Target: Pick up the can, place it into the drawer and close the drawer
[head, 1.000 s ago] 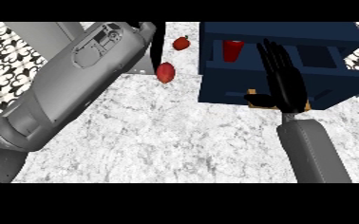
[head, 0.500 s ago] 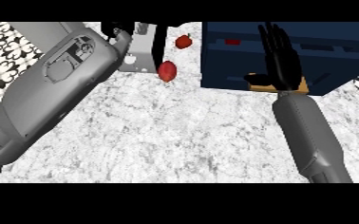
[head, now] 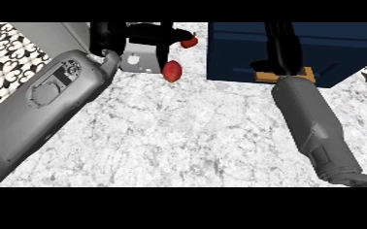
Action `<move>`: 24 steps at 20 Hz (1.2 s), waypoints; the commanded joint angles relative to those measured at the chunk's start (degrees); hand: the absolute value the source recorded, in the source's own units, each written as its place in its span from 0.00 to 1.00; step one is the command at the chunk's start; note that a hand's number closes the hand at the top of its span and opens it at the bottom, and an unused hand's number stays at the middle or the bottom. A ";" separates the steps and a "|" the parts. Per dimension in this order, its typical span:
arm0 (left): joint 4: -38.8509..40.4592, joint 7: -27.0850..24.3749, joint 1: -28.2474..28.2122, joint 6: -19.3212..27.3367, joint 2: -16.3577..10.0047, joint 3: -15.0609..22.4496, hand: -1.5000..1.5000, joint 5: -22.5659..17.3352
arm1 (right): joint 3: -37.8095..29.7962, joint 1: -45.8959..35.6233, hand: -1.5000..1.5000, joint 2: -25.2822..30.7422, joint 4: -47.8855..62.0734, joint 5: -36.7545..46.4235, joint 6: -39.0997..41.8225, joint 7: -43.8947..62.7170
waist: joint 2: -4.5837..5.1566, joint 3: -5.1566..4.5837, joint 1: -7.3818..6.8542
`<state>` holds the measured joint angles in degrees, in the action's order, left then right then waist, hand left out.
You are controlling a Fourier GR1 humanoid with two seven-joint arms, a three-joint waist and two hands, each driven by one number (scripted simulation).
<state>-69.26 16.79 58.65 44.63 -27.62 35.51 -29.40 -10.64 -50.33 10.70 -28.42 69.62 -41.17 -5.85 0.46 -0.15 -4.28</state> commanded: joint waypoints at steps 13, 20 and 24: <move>-8.17 -1.56 -9.25 -0.67 -2.36 -0.73 0.00 2.94 | -3.81 -16.48 0.00 1.85 14.26 -0.38 0.18 2.04 | 1.44 0.28 -1.53; -11.24 -1.45 -12.14 -1.32 -3.95 -2.48 0.00 2.30 | -9.96 -14.84 0.00 -1.11 12.21 -9.24 0.43 -10.88 | 1.05 0.44 -1.22; -11.17 -2.60 -13.31 -1.88 -4.82 -2.44 0.00 3.21 | -14.94 -16.11 0.00 -2.97 11.36 -14.90 1.79 -12.89 | 1.15 0.46 -1.27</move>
<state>-79.81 14.53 46.30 43.26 -31.39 33.67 -26.41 -19.73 -62.55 12.18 -14.83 62.38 -39.55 -16.75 1.67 0.30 -3.82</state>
